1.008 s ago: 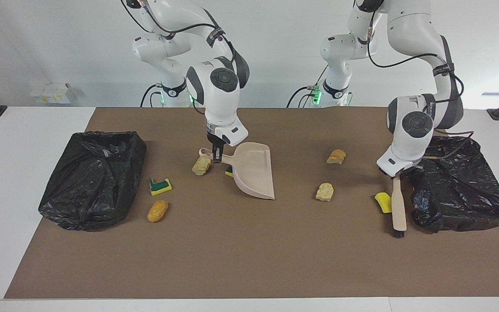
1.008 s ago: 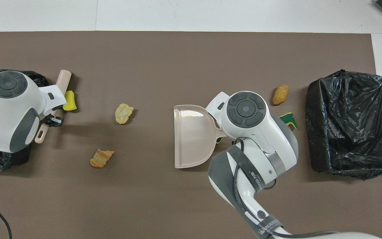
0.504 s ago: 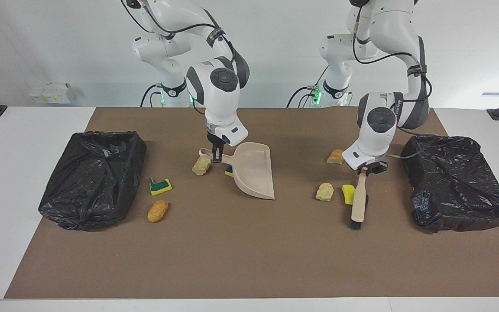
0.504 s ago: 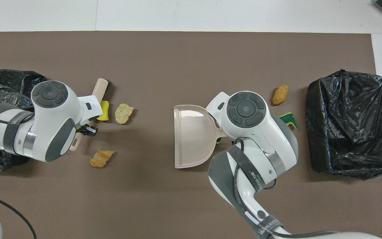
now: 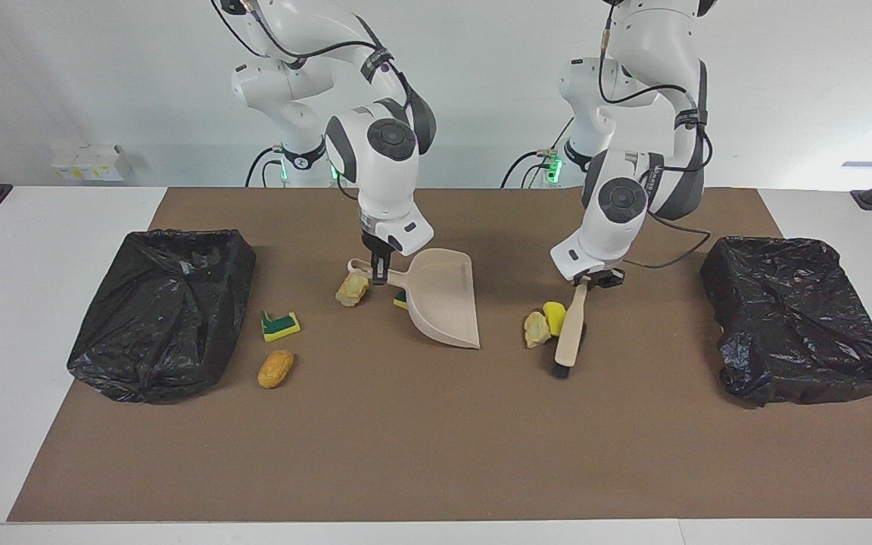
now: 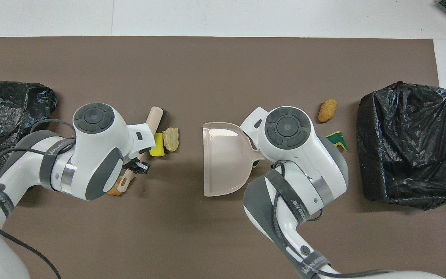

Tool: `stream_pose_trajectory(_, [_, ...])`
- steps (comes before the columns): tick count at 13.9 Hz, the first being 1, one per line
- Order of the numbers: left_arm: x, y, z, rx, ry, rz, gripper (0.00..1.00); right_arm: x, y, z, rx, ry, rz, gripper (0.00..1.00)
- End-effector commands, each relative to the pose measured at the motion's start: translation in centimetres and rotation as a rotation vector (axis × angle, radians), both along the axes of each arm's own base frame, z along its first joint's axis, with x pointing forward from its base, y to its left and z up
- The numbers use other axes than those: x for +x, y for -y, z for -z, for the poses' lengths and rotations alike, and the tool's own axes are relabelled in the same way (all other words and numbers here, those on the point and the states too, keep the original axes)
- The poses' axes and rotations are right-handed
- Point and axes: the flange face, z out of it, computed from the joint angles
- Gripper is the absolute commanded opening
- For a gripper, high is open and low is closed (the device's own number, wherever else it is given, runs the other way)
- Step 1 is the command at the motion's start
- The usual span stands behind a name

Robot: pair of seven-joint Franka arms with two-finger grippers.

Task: Sweep and dump trash in bin
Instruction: 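Sweep the yellow sponge and crusts into the dustpan with the left gripper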

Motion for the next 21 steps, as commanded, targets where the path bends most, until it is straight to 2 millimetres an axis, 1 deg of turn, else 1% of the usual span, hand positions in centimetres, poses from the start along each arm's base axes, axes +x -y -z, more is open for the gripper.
stream_pose_trajectory(1, [-3.2, 4.5, -0.3, -0.047, -0.031, 0.037, 0.0, 0.3, 0.4, 0.2, -0.007, 0.022, 0.024, 0.0])
stream_pose_trajectory(2, [-4.1, 6.1, -0.5, -0.063, -0.038, 0.038, 0.0, 0.3, 0.4, 0.2, -0.007, 0.022, 0.024, 0.0])
stream_pose_trajectory(3, [-4.9, 7.6, -0.8, -0.08, -0.045, 0.008, 0.0, 0.3, 0.4, 0.2, -0.007, 0.022, 0.024, 0.0])
stream_pose_trajectory(5, [-7.0, 11.2, -1.4, -0.117, -0.063, -0.049, 0.0, 0.3, 0.4, 0.2, -0.007, 0.023, 0.027, 0.0])
stream_pose_trajectory(6, [-7.6, 12.6, -1.8, -0.131, -0.071, -0.095, 0.0, 0.3, 0.4, 0.2, -0.007, 0.023, 0.027, 0.0])
stream_pose_trajectory(8, [-7.8, 14.1, -2.8, -0.168, -0.09, -0.19, 0.0, 0.3, 0.4, 0.2, -0.006, 0.024, 0.027, 0.0])
stream_pose_trajectory(9, [-7.7, 14.3, -3.6, -0.189, -0.093, -0.204, 0.0, 0.3, 0.4, 0.1, -0.006, 0.024, 0.027, 0.0])
stream_pose_trajectory(11, [-7.2, 14.2, -4.9, -0.219, -0.112, -0.245, 0.0, 0.3, 0.4, 0.1, -0.006, 0.024, 0.027, 0.0])
stream_pose_trajectory(12, [-6.9, 14.0, -6.2, -0.224, -0.108, -0.273, 0.0, 0.3, 0.4, 0.1, -0.006, 0.024, 0.027, 0.0])
stream_pose_trajectory(14, [-7.0, 13.4, -7.9, -0.225, -0.096, -0.332, 0.0, 0.4, 0.6, 0.2, -0.006, 0.023, 0.032, 0.0])
stream_pose_trajectory(16, [-7.3, 13.3, -8.6, -0.208, -0.101, -0.409, 0.0, 0.6, 0.8, 0.2, 0.0, 0.021, 0.04, 0.0])
stream_pose_trajectory(18, [-7.8, 13.0, -9.5, -0.182, -0.113, -0.478, 0.0, 1.0, 1.6, 0.2, 0.008, 0.017, 0.059, 0.0])
stream_pose_trajectory(19, [-7.9, 12.3, -10.0, -0.172, -0.122, -0.494, 0.0, 1.0, 1.6, 0.0, 0.01, 0.02, 0.057, 0.0])
stream_pose_trajectory(20, [-7.7, 11.1, -10.2, -0.157, -0.136, -0.513, 0.0, 1.1, 1.8, 0.1, 0.009, 0.018, 0.057, 0.0])
stream_pose_trajectory(21, [-7.3, 9.4, -10.2, -0.138, -0.16, -0.536, 0.0, 1.2, 1.9, 0.1, 0.009, 0.018, 0.054, 0.0])
